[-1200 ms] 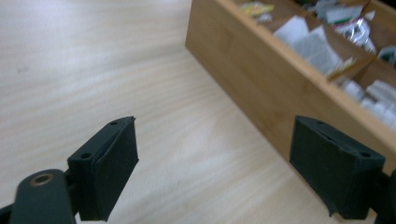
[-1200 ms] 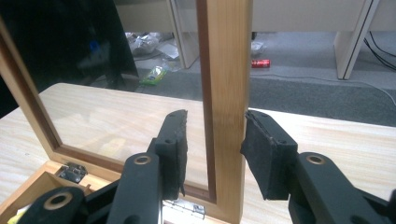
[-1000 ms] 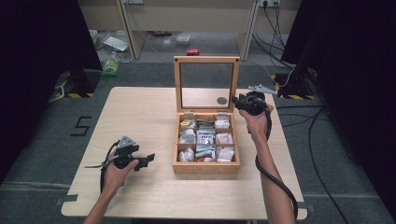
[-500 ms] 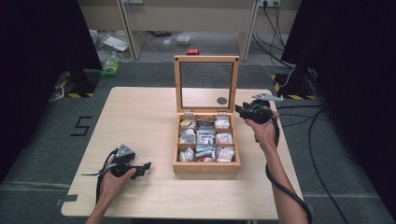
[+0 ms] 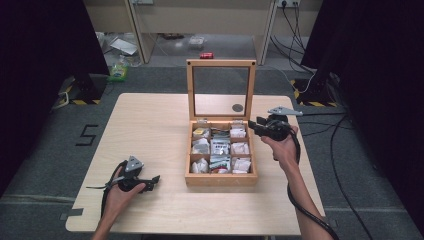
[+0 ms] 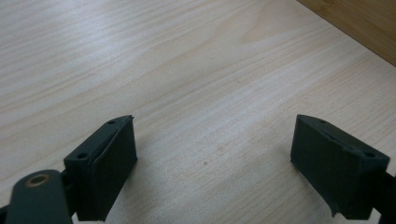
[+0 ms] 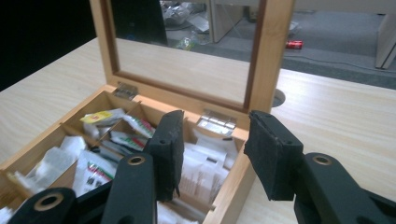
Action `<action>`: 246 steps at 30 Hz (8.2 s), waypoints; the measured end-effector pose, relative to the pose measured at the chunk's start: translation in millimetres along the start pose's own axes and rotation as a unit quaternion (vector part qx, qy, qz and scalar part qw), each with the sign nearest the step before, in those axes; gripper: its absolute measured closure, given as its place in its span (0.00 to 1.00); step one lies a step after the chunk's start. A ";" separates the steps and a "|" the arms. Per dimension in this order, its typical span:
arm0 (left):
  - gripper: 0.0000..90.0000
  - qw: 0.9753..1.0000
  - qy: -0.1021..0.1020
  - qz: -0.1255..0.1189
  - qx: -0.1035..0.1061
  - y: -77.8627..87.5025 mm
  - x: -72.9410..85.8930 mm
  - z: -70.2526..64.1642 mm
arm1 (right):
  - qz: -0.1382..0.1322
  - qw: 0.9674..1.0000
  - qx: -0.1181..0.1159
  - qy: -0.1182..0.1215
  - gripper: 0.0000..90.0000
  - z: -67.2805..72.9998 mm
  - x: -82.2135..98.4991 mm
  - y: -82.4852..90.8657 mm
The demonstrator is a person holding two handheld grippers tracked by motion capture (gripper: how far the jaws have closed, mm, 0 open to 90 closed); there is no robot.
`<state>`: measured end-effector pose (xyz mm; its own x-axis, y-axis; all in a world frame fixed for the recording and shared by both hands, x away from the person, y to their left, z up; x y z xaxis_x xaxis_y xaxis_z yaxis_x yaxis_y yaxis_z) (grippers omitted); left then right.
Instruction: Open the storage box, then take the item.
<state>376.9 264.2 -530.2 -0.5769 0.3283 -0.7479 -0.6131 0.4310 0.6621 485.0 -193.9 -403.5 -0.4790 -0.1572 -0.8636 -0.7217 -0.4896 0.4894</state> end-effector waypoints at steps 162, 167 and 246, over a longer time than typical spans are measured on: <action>0.15 1.000 -0.001 0.000 0.000 0.0 0.1 0.0 | 0.024 0.997 -0.042 0.054 1.00 25.2 26.8 -3.7; 0.15 1.000 -0.001 0.000 0.000 0.0 0.1 0.0 | 0.012 0.998 -0.041 0.047 1.00 21.9 24.0 1.8; 0.15 1.000 0.000 -0.001 0.000 -0.1 0.1 0.0 | 0.022 0.998 0.035 -0.049 1.00 -55.9 81.6 52.9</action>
<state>376.9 264.2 -530.3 -0.5758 0.3281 -0.7489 -0.6137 0.4318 0.6610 435.6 -280.6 -454.8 -0.5549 -0.0914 -0.8269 -0.7304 -0.4223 0.5368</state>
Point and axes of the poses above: each handheld gripper's, and its own axes: y roughly backward along the jaws, x roughly out of its underside, z roughly to its left, the point moved 1 cm from there along -y, roughly forward along the jaws, and after that the axes turned 2 degrees about x, right-handed, at the moved point
